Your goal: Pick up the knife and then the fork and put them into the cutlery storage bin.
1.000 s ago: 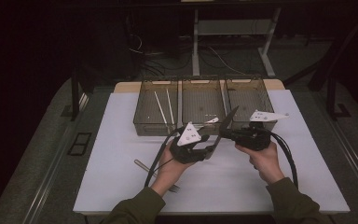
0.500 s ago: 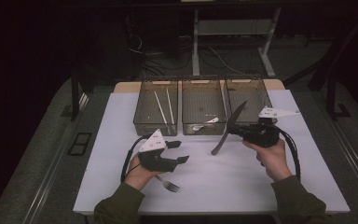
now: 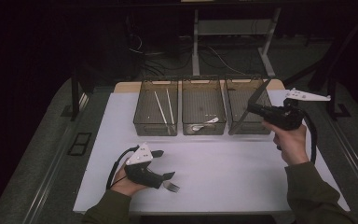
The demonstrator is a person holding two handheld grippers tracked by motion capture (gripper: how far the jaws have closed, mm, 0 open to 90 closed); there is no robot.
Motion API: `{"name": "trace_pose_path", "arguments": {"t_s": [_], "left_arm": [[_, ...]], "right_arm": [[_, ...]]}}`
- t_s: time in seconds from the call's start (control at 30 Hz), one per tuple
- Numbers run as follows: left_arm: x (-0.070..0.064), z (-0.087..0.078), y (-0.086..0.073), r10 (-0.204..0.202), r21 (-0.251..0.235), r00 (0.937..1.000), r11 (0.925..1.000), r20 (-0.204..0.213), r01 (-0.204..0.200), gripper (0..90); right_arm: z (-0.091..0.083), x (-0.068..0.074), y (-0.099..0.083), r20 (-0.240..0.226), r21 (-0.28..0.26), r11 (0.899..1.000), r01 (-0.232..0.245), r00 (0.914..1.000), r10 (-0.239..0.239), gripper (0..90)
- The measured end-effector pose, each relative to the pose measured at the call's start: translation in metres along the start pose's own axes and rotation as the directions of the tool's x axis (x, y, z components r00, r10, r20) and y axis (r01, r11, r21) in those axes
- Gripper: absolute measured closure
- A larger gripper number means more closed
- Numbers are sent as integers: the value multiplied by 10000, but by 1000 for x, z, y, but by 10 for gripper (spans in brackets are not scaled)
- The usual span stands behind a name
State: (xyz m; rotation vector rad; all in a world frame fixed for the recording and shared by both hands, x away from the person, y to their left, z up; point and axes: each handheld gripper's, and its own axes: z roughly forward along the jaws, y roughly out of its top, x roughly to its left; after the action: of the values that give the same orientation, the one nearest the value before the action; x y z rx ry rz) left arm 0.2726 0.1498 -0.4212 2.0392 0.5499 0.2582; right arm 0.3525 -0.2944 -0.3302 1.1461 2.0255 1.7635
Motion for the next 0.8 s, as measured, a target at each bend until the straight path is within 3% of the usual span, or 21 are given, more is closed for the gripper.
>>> {"name": "trace_pose_path", "arguments": {"t_s": [0.23, 0.37, 0.53, 0.8], "left_arm": [[0, 0, -2, -506, -60, 9984, 9987, -241, 505, 43], [-2, 1, -1, -325, 25, 9989, 9995, -329, 326, 17], [-1, 1, 0, -329, 86, 9990, 9994, -317, 332, 0], [-1, 1, 0, -446, 115, 9985, 9989, -327, 450, 0]], "right_arm": [[-6, -22, 23, 697, -443, 9988, -228, 9972, 259, 880], [-3, -36, 31, 1150, -359, 9985, -418, 9923, 457, 880], [8, -49, 33, 1543, -28, 9978, -655, 9859, 652, 880], [31, -64, 21, 1900, 721, 9918, -1053, 9776, 900, 879]]}}
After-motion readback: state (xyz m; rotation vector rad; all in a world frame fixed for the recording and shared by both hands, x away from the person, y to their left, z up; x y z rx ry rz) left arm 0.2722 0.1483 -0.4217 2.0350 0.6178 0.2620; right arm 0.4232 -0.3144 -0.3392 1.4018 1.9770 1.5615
